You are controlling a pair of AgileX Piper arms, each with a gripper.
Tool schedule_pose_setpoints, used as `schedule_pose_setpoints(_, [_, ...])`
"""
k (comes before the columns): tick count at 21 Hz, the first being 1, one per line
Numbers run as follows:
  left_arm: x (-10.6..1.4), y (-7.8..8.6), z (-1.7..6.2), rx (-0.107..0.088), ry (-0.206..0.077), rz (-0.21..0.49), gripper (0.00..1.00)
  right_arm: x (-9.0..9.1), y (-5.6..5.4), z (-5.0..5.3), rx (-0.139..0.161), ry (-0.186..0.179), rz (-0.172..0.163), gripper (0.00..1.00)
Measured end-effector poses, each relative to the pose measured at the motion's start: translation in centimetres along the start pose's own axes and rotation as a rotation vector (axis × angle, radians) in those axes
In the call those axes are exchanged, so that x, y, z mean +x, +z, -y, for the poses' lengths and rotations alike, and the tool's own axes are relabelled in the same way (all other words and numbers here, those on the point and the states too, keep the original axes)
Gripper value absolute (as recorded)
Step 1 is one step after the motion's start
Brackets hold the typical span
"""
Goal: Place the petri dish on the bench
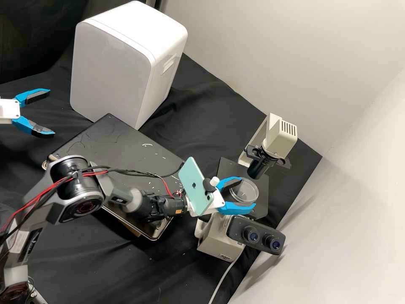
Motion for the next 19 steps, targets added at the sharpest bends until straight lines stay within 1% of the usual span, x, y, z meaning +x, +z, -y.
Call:
schedule_pose_setpoints(1, [0.0, 0.0, 0.0, 0.0, 0.0, 0.0, 1.0, -0.6, 0.1, -0.1, -0.001, -0.004, 0.004, 1.0])
schedule_pose_setpoints(3, [0.0, 0.0, -0.02, 0.0, 0.001, 0.0, 1.0, -1.4, 0.0, -0.3, -0.007, -0.008, -0.001, 1.0])
schedule_pose_setpoints(6, [0.1, 0.0, -0.05, 0.0, 0.003, 0.0, 1.0, -2.2, -0.2, -0.7, -0.009, -0.017, -0.001, 1.0])
schedule_pose_setpoints(10, [0.1, 0.0, -0.05, 0.0, 0.003, 0.0, 1.0, -2.3, -0.2, -0.5, -0.008, -0.025, 0.0, 1.0])
schedule_pose_setpoints(14, [0.1, 0.0, -0.05, 0.0, 0.003, 0.0, 1.0, -2.5, -0.2, -0.3, -0.009, -0.024, -0.003, 1.0])
schedule_pose_setpoints(18, [0.1, 0.0, -0.05, 0.0, 0.003, 0.0, 1.0, -2.6, -0.1, -0.3, -0.012, -0.017, -0.007, 1.0])
schedule_pose_setpoints(19, [0.1, 0.0, -0.05, 0.0, 0.003, 0.0, 1.0, -2.7, -0.2, -0.2, -0.011, -0.009, -0.015, 1.0])
